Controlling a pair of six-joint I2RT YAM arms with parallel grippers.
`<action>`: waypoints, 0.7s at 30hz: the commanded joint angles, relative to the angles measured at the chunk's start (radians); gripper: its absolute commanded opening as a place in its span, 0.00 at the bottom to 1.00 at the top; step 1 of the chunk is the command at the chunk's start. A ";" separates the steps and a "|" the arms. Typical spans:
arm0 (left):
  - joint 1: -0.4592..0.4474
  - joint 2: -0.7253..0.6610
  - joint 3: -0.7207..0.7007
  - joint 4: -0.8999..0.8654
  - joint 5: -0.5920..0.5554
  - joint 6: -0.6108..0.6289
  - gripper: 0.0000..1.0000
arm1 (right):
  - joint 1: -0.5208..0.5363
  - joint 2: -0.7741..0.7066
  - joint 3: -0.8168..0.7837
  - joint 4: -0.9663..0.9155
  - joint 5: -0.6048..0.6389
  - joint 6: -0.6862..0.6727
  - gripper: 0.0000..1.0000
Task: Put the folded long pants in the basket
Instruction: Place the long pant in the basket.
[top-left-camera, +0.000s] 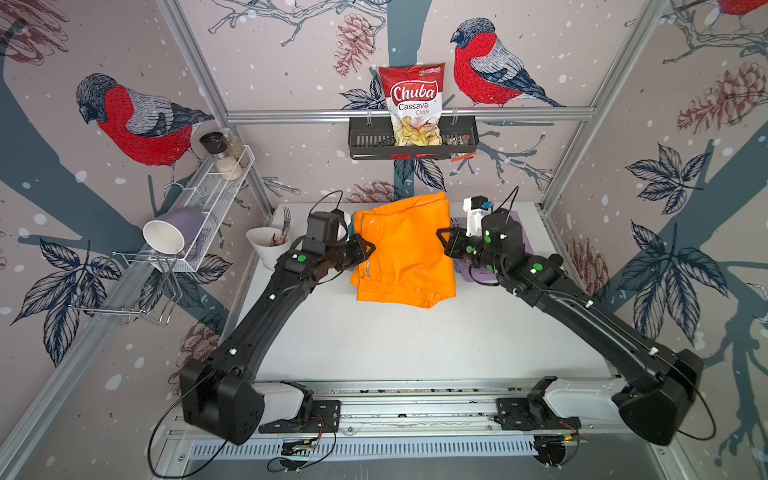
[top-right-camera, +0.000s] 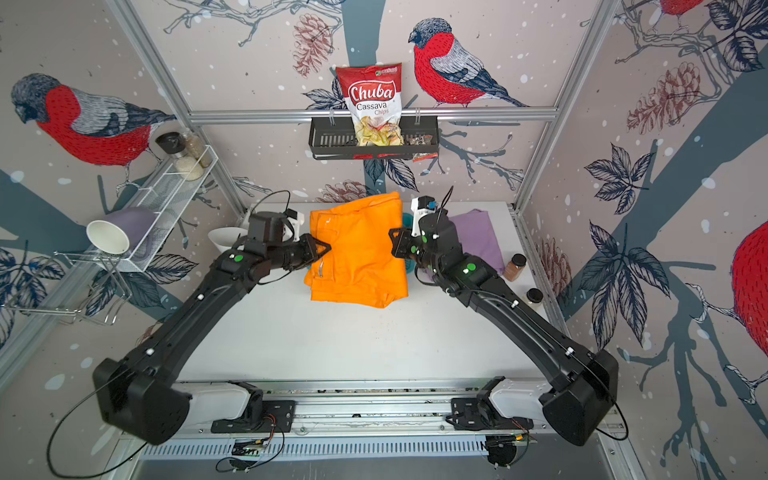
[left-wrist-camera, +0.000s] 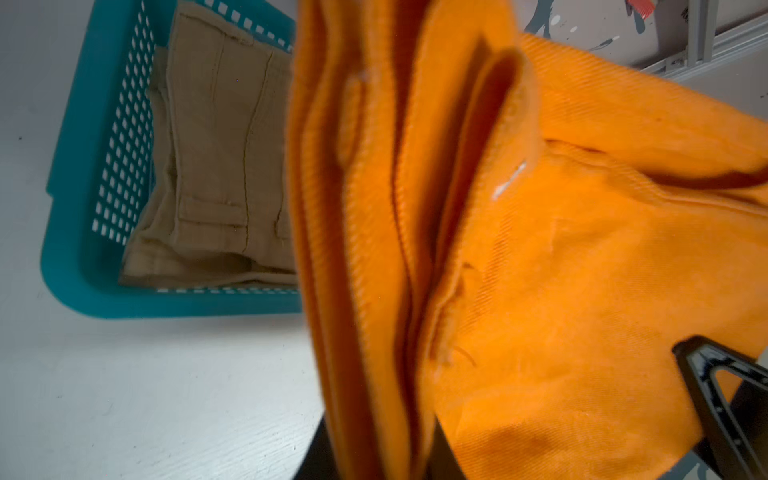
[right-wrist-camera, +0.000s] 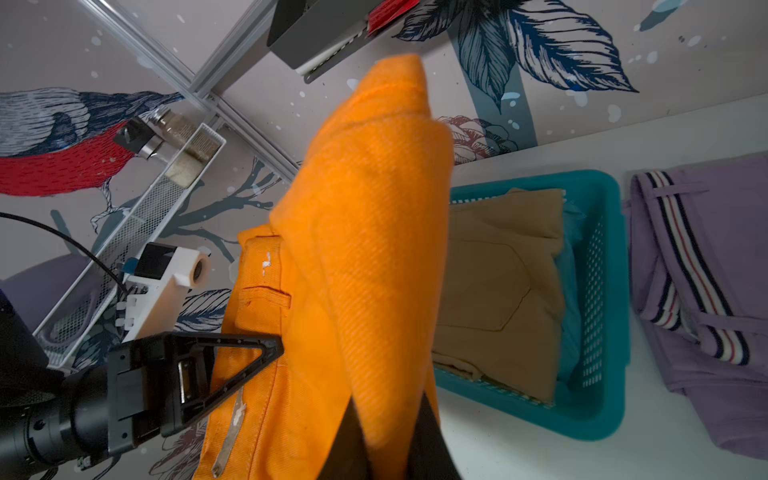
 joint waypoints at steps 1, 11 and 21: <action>0.044 0.120 0.133 -0.084 0.016 0.043 0.00 | -0.078 0.069 0.071 0.006 -0.039 -0.018 0.00; 0.087 0.546 0.582 -0.263 0.026 0.078 0.00 | -0.225 0.395 0.268 0.022 -0.144 -0.074 0.00; 0.104 0.772 0.849 -0.456 -0.095 0.145 0.00 | -0.239 0.648 0.425 0.011 -0.198 -0.119 0.00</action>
